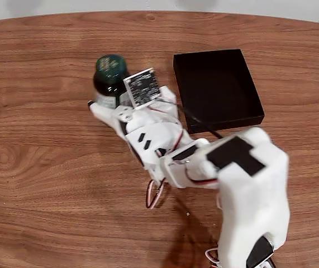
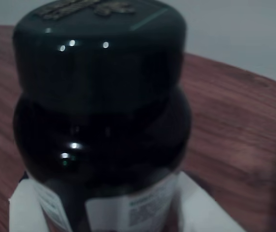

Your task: Pick up the pill bottle and place it in the black box.

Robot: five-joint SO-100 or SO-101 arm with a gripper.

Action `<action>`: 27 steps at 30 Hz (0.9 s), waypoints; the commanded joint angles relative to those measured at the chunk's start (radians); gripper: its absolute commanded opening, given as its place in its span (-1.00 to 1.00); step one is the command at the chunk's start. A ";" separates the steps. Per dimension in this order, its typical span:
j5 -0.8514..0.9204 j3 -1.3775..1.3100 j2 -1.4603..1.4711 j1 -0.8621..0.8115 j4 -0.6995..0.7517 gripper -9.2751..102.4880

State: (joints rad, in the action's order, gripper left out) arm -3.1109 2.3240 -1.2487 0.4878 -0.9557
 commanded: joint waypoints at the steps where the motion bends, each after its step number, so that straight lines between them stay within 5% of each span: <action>1: 0.017 0.037 -0.244 -0.061 -0.049 -0.59; 14: 0.072 0.098 -0.359 -0.331 -0.071 -0.61; 27: 0.031 -0.227 -0.006 -0.508 -0.083 -0.62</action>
State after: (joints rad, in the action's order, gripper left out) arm -3.0526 2.2672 -1.2977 0.0215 -0.9910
